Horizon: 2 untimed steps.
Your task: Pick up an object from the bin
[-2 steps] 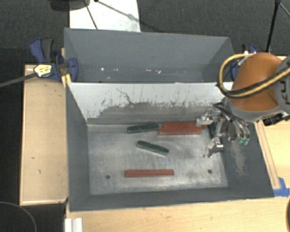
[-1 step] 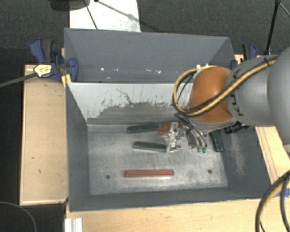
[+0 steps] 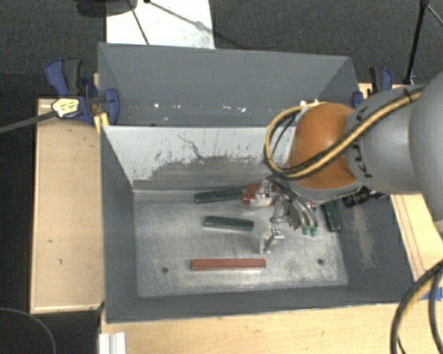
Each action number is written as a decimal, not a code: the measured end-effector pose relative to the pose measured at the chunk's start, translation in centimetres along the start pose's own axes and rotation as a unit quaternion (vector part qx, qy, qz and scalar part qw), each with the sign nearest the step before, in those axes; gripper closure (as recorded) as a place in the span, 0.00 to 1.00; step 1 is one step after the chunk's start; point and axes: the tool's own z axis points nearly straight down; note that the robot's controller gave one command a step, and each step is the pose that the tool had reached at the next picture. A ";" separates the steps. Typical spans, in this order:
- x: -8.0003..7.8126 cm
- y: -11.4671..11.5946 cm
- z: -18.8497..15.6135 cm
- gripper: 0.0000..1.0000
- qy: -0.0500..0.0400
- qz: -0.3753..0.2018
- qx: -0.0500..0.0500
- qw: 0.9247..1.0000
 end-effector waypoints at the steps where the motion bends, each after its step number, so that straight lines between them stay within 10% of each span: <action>1: 0.0 0.0 0.0 0.00 0.000 -0.001 0.000 1.000; 2: 1.0 8.3 -0.1 1.00 -0.006 0.010 -0.002 1.000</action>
Offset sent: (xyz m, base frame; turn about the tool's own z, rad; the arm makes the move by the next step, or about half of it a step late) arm -0.0129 0.0816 -0.0042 0.0230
